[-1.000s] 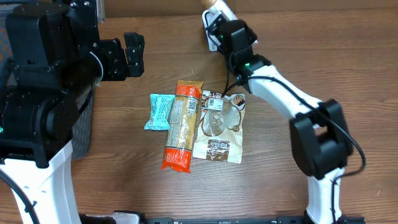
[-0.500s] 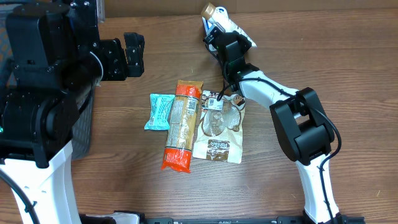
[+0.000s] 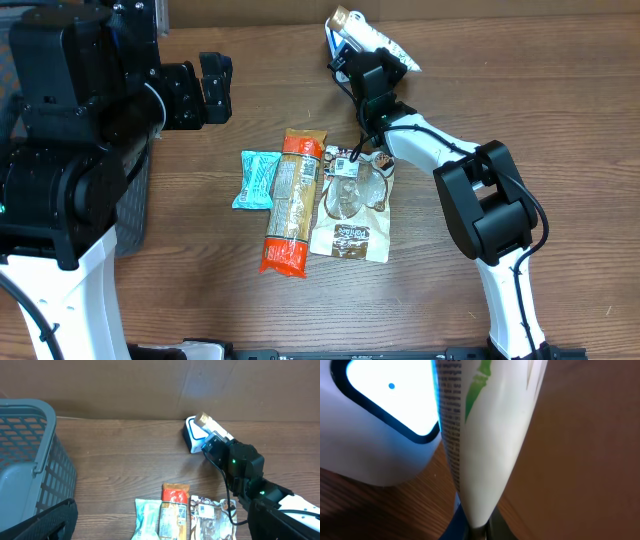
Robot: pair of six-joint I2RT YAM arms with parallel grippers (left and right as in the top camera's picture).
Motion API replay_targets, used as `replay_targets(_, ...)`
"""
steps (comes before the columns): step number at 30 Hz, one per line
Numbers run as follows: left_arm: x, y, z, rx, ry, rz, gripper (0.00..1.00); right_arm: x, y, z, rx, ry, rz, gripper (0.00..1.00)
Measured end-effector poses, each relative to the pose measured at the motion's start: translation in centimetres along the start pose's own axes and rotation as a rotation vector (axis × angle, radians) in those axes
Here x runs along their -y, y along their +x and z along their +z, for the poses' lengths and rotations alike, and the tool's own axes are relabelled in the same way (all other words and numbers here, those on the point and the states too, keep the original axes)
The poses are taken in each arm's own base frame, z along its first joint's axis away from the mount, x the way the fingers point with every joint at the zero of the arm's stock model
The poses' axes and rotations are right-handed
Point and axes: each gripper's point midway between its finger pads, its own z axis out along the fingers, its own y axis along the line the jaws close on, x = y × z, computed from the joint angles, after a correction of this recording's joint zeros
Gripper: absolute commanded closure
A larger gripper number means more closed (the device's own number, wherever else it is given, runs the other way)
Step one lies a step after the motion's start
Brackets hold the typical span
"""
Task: Scan the item barcode
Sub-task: 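Hold the tube in front of the scanner with the right gripper, then carry the tube to the right side and release it on the table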
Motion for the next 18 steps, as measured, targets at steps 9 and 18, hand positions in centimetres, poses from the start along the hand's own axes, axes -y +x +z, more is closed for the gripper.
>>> replay_targets(9, 0.0, 0.0, 0.0, 0.0, 0.0, 0.0, 0.0, 0.8, 1.3, -0.5, -0.077, 0.022, -0.076, 0.96)
replay_targets(18, 0.0, 0.0, 0.0, -0.001, -0.001, 0.001, 0.0, 9.9, -1.7, -11.1, 0.051, -0.219, 0.124, 0.96)
